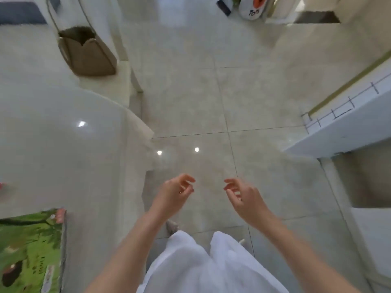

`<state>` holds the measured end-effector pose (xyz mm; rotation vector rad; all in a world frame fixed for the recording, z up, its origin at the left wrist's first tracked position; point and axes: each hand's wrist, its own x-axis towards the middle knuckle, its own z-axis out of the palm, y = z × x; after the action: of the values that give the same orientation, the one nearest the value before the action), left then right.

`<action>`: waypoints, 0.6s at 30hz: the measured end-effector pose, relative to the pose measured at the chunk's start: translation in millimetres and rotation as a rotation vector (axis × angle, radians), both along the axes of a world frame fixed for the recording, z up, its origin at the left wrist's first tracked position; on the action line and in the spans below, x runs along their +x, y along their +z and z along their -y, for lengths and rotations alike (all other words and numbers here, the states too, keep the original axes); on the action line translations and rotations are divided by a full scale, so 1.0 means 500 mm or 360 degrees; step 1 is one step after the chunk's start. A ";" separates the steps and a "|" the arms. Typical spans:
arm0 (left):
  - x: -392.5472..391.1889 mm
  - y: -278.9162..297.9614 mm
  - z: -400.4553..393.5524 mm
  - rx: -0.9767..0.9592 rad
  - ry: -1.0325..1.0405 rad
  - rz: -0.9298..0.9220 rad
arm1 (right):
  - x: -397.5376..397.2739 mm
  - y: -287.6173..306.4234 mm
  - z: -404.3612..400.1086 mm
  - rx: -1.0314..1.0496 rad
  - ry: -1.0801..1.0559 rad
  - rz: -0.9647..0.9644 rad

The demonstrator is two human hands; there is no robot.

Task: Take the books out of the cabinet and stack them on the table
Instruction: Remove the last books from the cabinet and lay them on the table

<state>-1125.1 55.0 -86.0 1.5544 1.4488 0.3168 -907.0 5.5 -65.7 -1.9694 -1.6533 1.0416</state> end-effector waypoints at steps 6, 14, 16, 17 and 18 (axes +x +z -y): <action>0.281 -0.007 0.048 -0.0053 -0.0366 0.0025 | 0.238 -0.004 0.177 -0.0073 -0.0408 -0.0037; 0.681 -0.015 0.224 -0.0187 -0.0819 0.0110 | 0.559 -0.002 0.401 -0.0092 -0.0828 -0.0043; 0.759 -0.012 0.269 -0.0209 -0.0935 0.0108 | 0.618 0.000 0.447 -0.0062 -0.0971 -0.0054; 0.806 -0.008 0.291 -0.0215 -0.0999 0.0110 | 0.653 0.002 0.475 -0.0051 -0.1069 -0.0068; 0.829 -0.006 0.301 -0.0219 -0.1033 0.0104 | 0.667 0.003 0.488 -0.0051 -0.1124 -0.0083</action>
<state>-710.7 -95.5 -88.9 1.7812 0.8299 -0.1159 -573.4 -238.8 -64.2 -2.2548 -0.7892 0.8218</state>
